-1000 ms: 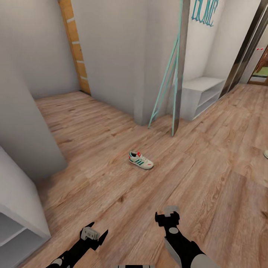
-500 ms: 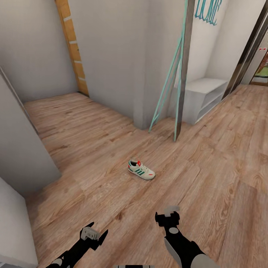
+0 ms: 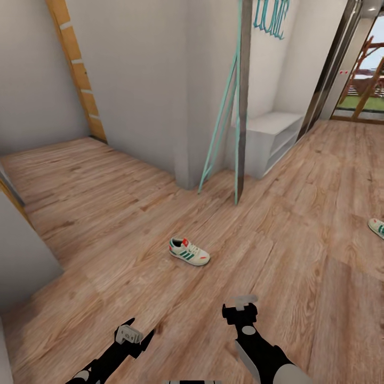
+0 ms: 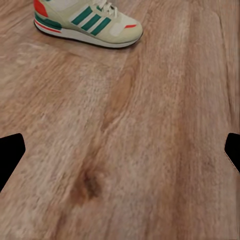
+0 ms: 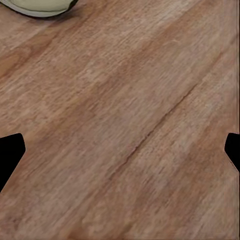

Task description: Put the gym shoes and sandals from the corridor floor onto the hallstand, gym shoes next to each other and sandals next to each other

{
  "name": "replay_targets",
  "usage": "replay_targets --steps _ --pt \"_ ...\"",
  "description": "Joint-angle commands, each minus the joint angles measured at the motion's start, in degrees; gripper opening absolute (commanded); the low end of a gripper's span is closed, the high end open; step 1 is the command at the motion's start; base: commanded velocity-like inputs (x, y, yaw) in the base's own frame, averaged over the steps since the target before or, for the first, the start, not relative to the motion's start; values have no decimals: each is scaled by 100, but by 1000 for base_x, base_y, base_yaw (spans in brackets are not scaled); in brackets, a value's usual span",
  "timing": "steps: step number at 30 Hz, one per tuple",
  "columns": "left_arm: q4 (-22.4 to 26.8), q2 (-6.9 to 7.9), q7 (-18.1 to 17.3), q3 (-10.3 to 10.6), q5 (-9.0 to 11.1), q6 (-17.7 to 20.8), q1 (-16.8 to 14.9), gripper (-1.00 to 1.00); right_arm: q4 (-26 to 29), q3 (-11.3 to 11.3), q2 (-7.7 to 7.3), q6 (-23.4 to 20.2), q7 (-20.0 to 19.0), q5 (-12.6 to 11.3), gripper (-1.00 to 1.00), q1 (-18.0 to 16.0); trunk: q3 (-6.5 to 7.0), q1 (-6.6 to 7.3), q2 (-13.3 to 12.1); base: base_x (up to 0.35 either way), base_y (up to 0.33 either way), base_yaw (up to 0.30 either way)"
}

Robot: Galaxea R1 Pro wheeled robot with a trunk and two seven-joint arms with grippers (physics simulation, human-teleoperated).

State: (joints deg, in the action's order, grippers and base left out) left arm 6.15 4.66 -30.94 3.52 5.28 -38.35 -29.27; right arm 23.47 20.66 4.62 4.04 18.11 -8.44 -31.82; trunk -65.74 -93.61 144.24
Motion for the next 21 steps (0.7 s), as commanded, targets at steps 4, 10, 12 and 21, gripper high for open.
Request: replay_targets --steps 4,10,12,21 --pt "0 -1 0 0 0 -3 0 100 0 0 0 0 0 0 100 0 13 0 0 21 0 -262" --pt "3 0 0 10 0 -1 0 100 -18 0 3 -4 -6 0 100 0 32 0 0 5 0 -267" --pt "5 5 0 13 0 1 0 100 -24 0 0 -4 -7 0 100 0 37 0 0 1 0 -254" --pt "1 16 0 3 0 3 0 100 -29 -8 -4 -1 3 -2 100 0 49 0 0 4 1 -138"
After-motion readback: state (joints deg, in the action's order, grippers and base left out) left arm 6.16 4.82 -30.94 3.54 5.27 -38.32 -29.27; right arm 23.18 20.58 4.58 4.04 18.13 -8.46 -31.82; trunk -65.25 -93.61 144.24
